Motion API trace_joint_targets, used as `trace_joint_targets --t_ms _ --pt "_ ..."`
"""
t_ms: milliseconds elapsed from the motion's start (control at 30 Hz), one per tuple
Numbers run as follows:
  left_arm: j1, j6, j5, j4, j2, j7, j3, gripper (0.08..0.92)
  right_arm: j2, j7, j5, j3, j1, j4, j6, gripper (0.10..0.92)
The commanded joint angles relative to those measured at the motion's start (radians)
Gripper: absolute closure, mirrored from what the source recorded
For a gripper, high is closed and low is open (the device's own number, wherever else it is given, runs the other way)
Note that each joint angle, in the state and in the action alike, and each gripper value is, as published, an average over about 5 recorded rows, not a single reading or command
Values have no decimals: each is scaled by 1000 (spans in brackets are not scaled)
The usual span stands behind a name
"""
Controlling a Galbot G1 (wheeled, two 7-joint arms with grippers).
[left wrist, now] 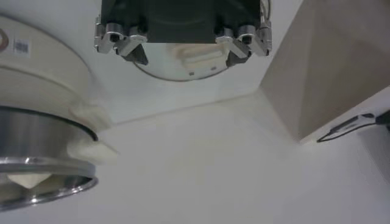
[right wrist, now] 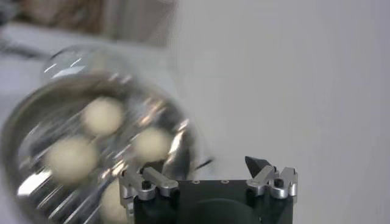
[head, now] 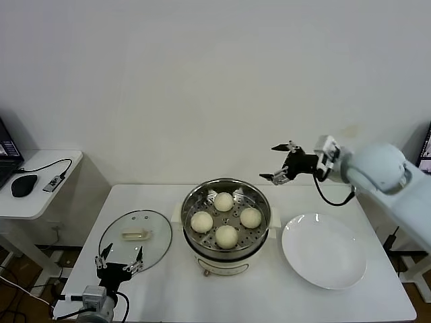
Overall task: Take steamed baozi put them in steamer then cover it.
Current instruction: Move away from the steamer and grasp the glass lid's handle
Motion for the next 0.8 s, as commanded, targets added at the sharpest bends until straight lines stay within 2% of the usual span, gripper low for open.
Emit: trace_joint_targets --t_ms 33,233,433,633,733,800 --pt "-8 -23 -51 -9 22 -44 -4 177 358 265 -17 916 -890 153 235 203" --pt "-29 -46 33 22 30 -46 -10 177 625 315 -25 930 -977 95 408 203" --pt "-56 -102 217 74 28 -64 -14 177 709 363 -19 904 -1059 85 465 203" --pt "-72 -249 811 154 51 -147 -16 177 704 367 -21 903 -1121 106 482 203" --pt "-82 -296 1056 200 89 -174 8 177 686 372 -20 904 -1123 107 475 203" --pt "-96 -307 1206 262 129 -259 42 177 672 371 -21 903 -1126 103 474 203"
